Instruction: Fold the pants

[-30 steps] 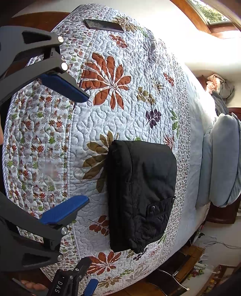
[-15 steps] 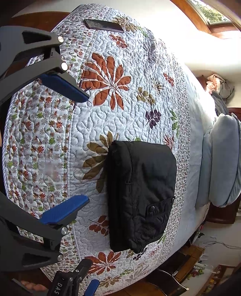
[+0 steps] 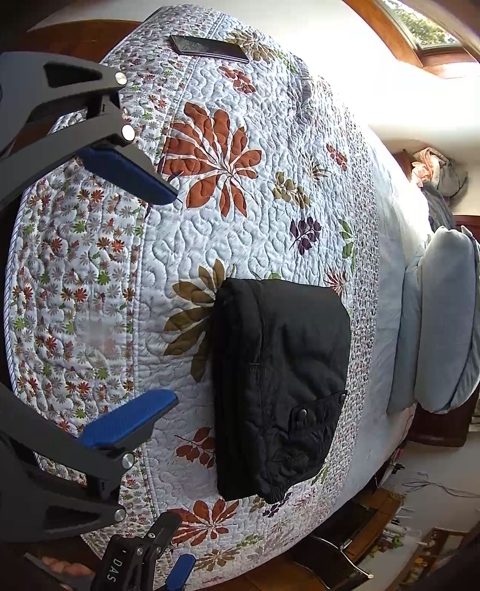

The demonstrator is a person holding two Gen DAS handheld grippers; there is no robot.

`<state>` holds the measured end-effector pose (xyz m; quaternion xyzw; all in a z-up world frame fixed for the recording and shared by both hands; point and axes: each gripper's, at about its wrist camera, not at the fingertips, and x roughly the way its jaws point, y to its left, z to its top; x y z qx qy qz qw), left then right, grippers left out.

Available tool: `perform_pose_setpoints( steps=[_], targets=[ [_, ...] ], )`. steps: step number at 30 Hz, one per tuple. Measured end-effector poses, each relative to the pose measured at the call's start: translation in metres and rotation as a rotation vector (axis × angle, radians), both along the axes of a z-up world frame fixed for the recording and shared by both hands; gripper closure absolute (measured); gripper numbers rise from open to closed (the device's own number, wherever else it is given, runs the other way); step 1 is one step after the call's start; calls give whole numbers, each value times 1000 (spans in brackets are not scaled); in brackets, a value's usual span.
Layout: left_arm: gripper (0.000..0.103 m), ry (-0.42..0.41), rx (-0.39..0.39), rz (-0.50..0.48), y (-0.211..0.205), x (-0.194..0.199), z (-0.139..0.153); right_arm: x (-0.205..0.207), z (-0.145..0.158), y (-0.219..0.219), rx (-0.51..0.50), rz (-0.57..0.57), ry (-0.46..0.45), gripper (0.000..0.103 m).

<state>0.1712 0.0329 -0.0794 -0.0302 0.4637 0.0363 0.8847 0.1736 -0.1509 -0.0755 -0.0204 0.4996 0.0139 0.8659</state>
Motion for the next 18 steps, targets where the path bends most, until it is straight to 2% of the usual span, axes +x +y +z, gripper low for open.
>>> perform_pose_setpoints(
  steps=[18],
  targets=[
    [3,13,-4,-21,-3,1,-1,0,-5,-1,-2,-10,8,4]
  ],
)
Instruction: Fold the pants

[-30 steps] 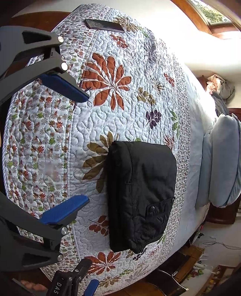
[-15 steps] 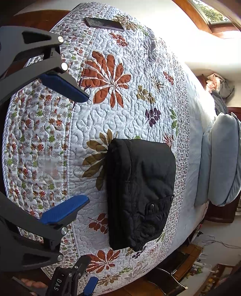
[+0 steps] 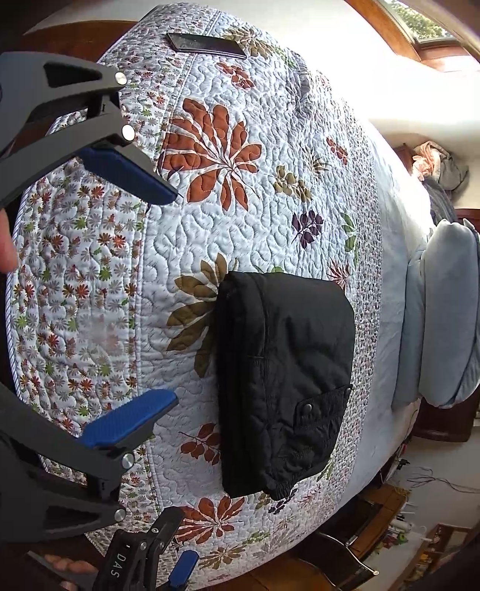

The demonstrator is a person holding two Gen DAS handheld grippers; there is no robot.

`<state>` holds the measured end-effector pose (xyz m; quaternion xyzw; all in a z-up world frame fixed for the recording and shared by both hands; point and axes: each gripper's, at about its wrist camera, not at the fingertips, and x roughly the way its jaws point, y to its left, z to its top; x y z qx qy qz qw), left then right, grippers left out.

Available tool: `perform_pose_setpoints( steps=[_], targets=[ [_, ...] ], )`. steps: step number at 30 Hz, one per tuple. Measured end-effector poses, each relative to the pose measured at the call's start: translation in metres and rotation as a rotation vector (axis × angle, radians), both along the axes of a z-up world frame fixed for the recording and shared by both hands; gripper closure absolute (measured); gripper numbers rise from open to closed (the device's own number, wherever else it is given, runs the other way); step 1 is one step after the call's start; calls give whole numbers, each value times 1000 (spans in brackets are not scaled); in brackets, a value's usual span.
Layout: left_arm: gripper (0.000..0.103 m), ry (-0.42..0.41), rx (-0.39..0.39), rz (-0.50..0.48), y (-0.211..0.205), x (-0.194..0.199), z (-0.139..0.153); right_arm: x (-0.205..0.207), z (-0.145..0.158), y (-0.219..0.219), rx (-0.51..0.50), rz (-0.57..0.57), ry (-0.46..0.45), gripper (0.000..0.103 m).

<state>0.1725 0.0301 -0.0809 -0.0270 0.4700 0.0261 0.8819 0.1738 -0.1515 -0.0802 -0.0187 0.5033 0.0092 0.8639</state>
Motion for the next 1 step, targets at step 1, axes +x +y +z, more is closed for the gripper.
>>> perform_pose_setpoints(
  steps=[1],
  targets=[
    [3,0,0,-1,-1,0,0,0,0,0,-1,0,0,4]
  ],
)
